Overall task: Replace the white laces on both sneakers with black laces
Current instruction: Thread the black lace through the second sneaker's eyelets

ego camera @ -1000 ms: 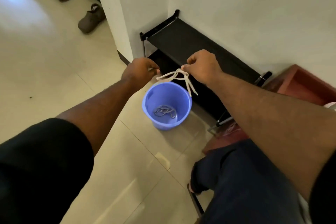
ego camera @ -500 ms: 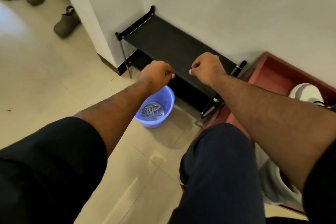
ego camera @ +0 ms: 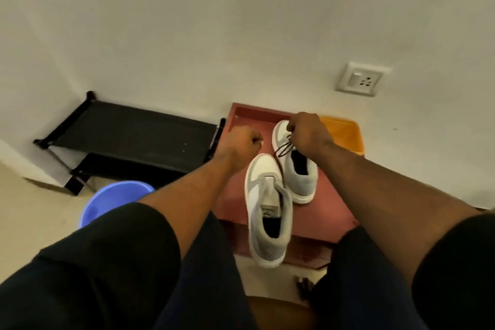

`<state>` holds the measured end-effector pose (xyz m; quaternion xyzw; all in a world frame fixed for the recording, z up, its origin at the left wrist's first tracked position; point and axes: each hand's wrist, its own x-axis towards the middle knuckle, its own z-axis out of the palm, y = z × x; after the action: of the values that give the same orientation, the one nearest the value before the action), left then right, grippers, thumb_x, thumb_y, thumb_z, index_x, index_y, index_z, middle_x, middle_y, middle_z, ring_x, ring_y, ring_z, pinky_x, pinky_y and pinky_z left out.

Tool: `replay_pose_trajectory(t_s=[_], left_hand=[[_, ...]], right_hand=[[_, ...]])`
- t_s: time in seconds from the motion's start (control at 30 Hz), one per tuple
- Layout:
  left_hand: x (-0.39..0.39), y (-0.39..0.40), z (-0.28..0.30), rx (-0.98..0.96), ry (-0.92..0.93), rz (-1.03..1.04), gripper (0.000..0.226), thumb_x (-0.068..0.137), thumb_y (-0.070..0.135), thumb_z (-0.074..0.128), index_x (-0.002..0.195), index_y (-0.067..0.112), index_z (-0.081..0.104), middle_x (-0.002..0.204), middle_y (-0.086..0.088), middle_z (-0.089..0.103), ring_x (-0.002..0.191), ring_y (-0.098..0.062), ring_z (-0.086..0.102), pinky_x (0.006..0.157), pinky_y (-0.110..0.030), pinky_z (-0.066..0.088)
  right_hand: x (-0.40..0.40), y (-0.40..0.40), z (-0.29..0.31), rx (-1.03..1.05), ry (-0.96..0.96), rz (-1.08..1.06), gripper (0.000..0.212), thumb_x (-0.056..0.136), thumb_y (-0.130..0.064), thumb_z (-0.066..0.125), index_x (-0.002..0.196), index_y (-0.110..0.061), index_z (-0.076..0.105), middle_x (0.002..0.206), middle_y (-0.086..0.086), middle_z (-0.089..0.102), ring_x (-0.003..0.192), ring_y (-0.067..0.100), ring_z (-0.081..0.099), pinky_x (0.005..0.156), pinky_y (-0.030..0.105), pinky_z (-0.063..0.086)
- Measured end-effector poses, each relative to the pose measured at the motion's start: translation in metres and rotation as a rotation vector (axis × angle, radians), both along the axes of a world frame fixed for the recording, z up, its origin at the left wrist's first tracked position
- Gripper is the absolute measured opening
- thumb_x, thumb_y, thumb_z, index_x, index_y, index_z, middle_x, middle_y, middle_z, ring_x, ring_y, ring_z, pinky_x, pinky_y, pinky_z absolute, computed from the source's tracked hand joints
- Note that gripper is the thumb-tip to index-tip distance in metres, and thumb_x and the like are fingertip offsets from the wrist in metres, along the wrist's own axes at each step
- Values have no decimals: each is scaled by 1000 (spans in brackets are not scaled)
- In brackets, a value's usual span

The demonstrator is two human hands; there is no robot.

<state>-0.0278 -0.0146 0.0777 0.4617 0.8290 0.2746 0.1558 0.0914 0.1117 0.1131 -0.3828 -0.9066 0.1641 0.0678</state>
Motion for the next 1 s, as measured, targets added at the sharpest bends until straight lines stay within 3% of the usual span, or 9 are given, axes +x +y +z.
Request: replay_pose_trajectory(t_s=[0.07, 0.17, 0.33, 0.43, 0.5, 0.57, 0.73, 0.83, 1.0], left_hand=[[27, 29, 5, 7, -7, -64, 21, 87, 16, 56, 97, 12, 74, 100, -6, 73, 95, -24, 65, 84, -36, 53], [51, 65, 6, 14, 2, -128, 26, 89, 17, 58, 111, 12, 72, 115, -6, 69, 109, -23, 62, 92, -33, 49], [67, 129, -14, -58, 91, -243, 20, 88, 15, 57, 101, 8, 70, 106, -9, 69, 103, -26, 61, 76, -27, 44], [71, 171, -27, -178, 150, -305, 29, 89, 21, 59, 115, 13, 67, 118, -7, 64, 116, -28, 56, 94, -42, 47], [71, 199, -37, -342, 281, -336, 41, 90, 31, 62, 130, 25, 58, 136, -1, 53, 134, -30, 40, 107, -57, 32], [70, 223, -48, -470, 381, -375, 53, 88, 43, 64, 139, 34, 49, 146, 6, 44, 143, -30, 24, 107, -71, 10], [74, 248, -70, -521, 480, -409, 37, 85, 49, 66, 117, 31, 67, 120, 3, 64, 133, -25, 40, 103, -74, -10], [80, 251, -71, -524, 521, -425, 31, 88, 45, 63, 111, 25, 69, 124, -1, 63, 139, -26, 34, 105, -72, -12], [82, 250, -66, -514, 508, -438, 25, 92, 39, 60, 107, 21, 69, 114, -3, 66, 132, -24, 44, 108, -65, -16]], right_hand=[[38, 28, -1, 1, -5, -78, 24, 84, -2, 53, 99, -5, 71, 107, 16, 69, 103, 35, 63, 81, 32, 50], [82, 64, -13, -49, -19, -155, 29, 86, 2, 51, 109, -3, 69, 116, 16, 66, 107, 34, 61, 89, 34, 50], [117, 125, -41, -93, 27, -221, 37, 89, 1, 50, 121, -11, 65, 128, 15, 60, 115, 32, 57, 100, 39, 46], [115, 157, -58, -90, 49, -213, 38, 88, 4, 51, 119, -11, 67, 126, 13, 62, 114, 30, 58, 101, 38, 47], [110, 177, -70, -88, 95, -220, 36, 89, 4, 51, 117, -10, 68, 124, 10, 64, 114, 27, 59, 100, 35, 46], [101, 193, -82, -72, 126, -216, 33, 92, 1, 51, 116, -10, 69, 124, 8, 65, 115, 25, 58, 101, 32, 44], [73, 220, -116, -135, -28, -129, 34, 92, 1, 52, 122, -10, 65, 127, 10, 63, 115, 25, 58, 99, 35, 47], [62, 223, -131, -189, -76, -184, 28, 92, -2, 55, 118, -8, 64, 120, 13, 63, 107, 27, 59, 90, 34, 50], [44, 225, -136, -243, -336, -181, 37, 85, -27, 72, 115, -6, 62, 114, 14, 63, 94, 27, 57, 83, 36, 48]])
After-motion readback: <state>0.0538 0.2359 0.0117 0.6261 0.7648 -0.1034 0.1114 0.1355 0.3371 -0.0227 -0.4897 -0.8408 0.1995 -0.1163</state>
